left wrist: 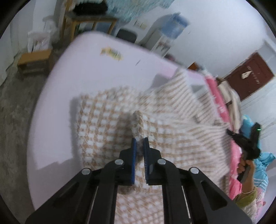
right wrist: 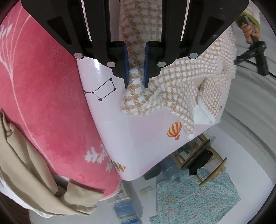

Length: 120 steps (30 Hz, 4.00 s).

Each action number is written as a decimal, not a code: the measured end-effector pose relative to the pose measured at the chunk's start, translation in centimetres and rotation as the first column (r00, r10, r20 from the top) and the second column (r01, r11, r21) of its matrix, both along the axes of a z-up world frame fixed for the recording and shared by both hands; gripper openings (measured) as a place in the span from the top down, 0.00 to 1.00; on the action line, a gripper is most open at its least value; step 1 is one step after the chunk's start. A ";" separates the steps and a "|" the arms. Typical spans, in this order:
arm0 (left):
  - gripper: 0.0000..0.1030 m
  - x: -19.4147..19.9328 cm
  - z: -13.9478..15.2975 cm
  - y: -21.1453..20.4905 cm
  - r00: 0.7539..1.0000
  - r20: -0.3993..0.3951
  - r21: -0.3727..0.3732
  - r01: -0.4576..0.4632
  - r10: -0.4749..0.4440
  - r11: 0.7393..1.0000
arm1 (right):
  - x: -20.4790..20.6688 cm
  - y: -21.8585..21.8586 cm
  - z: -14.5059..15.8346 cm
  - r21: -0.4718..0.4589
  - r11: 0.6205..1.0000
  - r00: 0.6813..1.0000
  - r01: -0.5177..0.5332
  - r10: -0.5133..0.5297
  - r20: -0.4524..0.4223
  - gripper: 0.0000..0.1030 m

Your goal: Fold large clothes

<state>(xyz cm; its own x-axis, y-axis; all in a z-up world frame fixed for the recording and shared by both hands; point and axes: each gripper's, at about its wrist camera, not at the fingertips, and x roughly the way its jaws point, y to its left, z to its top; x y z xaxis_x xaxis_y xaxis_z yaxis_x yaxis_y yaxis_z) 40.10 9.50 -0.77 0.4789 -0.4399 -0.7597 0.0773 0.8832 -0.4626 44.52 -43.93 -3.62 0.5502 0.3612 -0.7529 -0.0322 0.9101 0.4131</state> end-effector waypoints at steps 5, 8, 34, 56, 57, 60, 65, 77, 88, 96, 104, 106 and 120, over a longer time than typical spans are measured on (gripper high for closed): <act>0.93 -2.6 0.9 0.8 0.997 0.074 0.030 0.004 -0.006 1.000 | -0.2 1.1 0.4 -0.053 0.998 1.000 -0.016 0.017 0.025 0.88; 0.93 -3.2 -1.1 0.9 0.999 0.051 0.086 0.006 -0.010 0.996 | -0.1 2.1 0.5 -0.091 0.996 0.999 -0.021 0.024 0.032 0.89; 0.87 -4.7 1.2 1.0 0.975 0.223 0.227 -0.053 0.001 0.973 | -6.2 5.6 6.6 -0.136 0.983 0.965 -0.127 0.155 0.213 0.71; 0.84 -0.3 -3.2 -2.8 0.989 0.136 0.325 0.006 -0.053 0.946 | -1.8 29.1 -1.1 -0.199 0.833 0.853 -0.517 0.521 -0.036 0.97; 0.84 0.0 -3.1 -2.7 0.989 0.139 0.323 0.001 -0.048 0.946 | -1.3 29.6 -1.0 -0.213 0.836 0.859 -0.505 0.511 -0.030 0.97; 0.84 0.0 -2.9 -2.0 0.991 0.128 0.285 -0.008 -0.030 0.959 | -0.7 30.3 -0.3 -0.196 0.853 0.872 -0.485 0.488 -0.035 0.94; 0.84 -1.0 -2.5 -0.9 0.989 0.145 0.306 -0.035 -0.010 0.951 | -2.6 32.4 1.7 -0.140 0.787 0.794 -0.601 0.608 0.012 0.94; 0.82 -3.9 -0.4 -1.2 0.980 0.178 0.249 0.041 -0.087 0.968 | -2.9 31.8 2.7 -0.093 0.850 0.851 -0.518 0.523 0.049 0.50; 0.71 -3.9 -3.0 -4.5 0.982 0.110 0.286 0.119 -0.156 0.951 | -0.3 14.7 1.6 -0.364 0.928 0.994 -0.086 0.105 0.033 0.57; 0.71 -3.9 -3.0 -4.1 0.985 0.098 0.256 0.110 -0.139 0.960 | 2.5 11.5 -0.1 -0.233 0.971 0.998 -0.059 0.061 -0.002 0.74; 0.71 -4.1 -3.1 -3.8 0.985 0.097 0.251 0.113 -0.141 0.961 | -4.1 10.4 4.2 -0.276 0.943 0.976 -0.188 0.211 0.057 0.74; 0.71 -4.1 -3.1 -3.9 0.985 0.098 0.252 0.113 -0.142 0.961 | -4.4 10.5 2.4 -0.361 0.909 0.975 -0.207 0.222 -0.002 0.76; 0.71 -4.0 -3.1 -3.8 0.986 0.097 0.246 0.111 -0.138 0.963 | -9.6 12.8 1.4 -0.391 0.864 0.942 -0.316 0.335 -0.021 0.72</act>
<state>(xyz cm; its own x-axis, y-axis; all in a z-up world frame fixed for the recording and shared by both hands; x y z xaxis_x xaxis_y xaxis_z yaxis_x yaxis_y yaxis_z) 36.07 5.69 -3.83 0.5200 -0.3142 -0.7943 0.2332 0.9468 -0.2218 34.95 -31.12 -2.23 0.4888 0.2148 -0.8455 -0.3649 0.9307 0.0255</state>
